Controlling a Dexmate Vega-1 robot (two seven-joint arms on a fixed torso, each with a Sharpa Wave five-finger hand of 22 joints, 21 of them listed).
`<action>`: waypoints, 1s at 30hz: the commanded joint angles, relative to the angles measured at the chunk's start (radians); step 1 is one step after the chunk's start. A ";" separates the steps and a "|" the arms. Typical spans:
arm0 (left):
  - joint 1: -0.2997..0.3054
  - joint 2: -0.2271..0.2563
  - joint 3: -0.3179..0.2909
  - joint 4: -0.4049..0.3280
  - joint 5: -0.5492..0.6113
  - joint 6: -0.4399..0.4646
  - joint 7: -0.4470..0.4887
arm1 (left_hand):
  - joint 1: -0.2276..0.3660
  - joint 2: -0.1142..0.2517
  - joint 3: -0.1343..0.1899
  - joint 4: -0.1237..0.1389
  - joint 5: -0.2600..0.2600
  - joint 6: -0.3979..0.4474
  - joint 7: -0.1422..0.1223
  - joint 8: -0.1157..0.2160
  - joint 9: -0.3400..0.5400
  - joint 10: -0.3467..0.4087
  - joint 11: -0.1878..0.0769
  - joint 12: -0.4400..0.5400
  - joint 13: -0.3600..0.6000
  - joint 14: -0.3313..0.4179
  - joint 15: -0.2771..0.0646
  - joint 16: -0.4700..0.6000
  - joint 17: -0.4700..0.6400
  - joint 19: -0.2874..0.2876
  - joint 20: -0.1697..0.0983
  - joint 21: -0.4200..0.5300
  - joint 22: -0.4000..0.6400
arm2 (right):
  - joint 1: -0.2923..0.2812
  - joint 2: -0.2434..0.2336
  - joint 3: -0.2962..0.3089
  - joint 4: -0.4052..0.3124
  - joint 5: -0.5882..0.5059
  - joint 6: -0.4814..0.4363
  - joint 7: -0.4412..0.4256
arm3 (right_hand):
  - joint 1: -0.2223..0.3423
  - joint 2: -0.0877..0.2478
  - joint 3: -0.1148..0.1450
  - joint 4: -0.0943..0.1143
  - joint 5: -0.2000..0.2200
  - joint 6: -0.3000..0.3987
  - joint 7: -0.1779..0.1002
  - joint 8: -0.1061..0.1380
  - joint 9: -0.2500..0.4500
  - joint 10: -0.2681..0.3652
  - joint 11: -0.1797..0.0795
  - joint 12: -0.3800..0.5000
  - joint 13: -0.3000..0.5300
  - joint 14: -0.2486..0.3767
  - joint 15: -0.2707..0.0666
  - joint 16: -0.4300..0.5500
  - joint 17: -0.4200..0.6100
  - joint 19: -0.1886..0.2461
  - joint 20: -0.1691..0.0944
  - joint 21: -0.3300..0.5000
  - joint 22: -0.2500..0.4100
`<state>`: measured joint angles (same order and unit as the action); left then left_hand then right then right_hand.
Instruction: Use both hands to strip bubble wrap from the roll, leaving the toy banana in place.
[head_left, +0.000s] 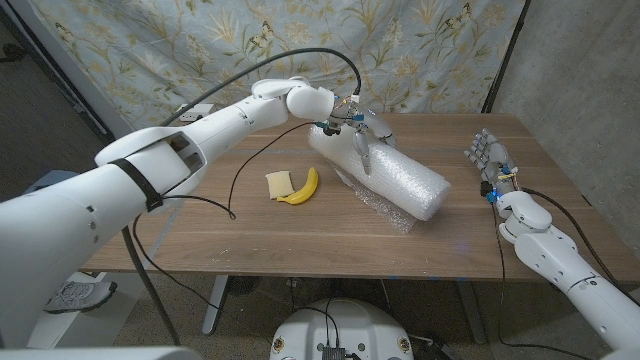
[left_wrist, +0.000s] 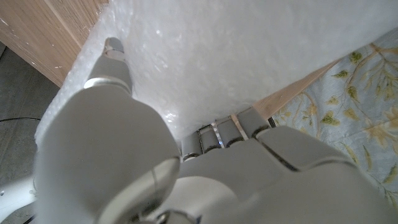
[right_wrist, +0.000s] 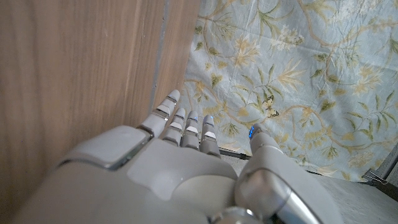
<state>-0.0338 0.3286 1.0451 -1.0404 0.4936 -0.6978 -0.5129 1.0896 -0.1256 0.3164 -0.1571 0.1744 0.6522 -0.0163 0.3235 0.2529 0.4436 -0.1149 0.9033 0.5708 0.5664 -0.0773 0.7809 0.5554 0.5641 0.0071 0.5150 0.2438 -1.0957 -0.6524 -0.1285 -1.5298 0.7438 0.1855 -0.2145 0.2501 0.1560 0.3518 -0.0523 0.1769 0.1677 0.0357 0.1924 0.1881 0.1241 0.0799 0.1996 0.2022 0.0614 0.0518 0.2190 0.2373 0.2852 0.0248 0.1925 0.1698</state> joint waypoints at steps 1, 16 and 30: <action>-0.018 -0.029 -0.008 0.046 -0.033 0.015 0.018 | 0.132 0.145 -0.003 0.004 0.006 0.009 0.000 0.004 0.005 0.079 -0.066 0.002 0.102 0.108 -0.103 0.005 0.006 -0.003 0.002 0.005 0.003 | -0.009 -0.007 0.000 -0.007 0.000 -0.010 -0.003 | -0.007 0.000 0.007 -0.004 0.000 -0.001 0.004 0.003 0.003 -0.002 -0.003 0.004 0.005 -0.004 0.005 0.007 0.000 -0.002 -0.004 0.003 0.004; -0.018 -0.069 -0.031 0.073 -0.130 0.071 0.014 | 0.133 0.150 -0.007 0.005 0.006 0.013 0.004 0.006 0.008 0.088 -0.066 0.000 0.102 0.111 -0.101 0.010 0.013 -0.005 0.004 0.011 0.003 | -0.011 -0.013 0.005 0.000 0.000 -0.008 0.004 | -0.006 0.000 0.008 -0.004 0.000 -0.001 0.004 0.003 0.003 -0.003 -0.004 0.004 0.005 -0.005 0.006 0.007 0.000 -0.002 -0.005 0.003 0.004; 0.000 -0.097 -0.066 0.075 -0.233 0.150 0.018 | 0.137 0.158 -0.014 0.004 0.008 0.016 0.010 0.007 0.012 0.093 -0.060 -0.002 0.104 0.113 -0.096 0.017 0.014 -0.010 0.009 0.019 0.003 | -0.006 -0.020 0.012 0.005 0.002 -0.003 0.015 | -0.007 0.000 0.008 -0.004 0.000 -0.001 0.004 0.004 0.003 -0.002 -0.003 0.005 0.005 -0.005 0.006 0.008 0.000 -0.002 -0.005 0.004 0.004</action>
<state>-0.0510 0.2513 1.0043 -0.9649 0.3319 -0.6034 -0.5122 1.0844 -0.1205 0.3041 -0.1530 0.1781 0.6631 -0.0088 0.3232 0.2621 0.4579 -0.1075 0.9010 0.6257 0.5830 -0.0860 0.7920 0.5640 0.5588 0.0126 0.5272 0.2438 -1.1053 -0.6660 -0.1234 -1.5304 0.7437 0.1766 -0.2080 0.2501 0.1560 0.3547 -0.0552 0.1769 0.1677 0.0357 0.1924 0.1880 0.1242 0.0798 0.1997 0.2022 0.0613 0.0518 0.2190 0.2373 0.2851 0.0248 0.1925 0.1698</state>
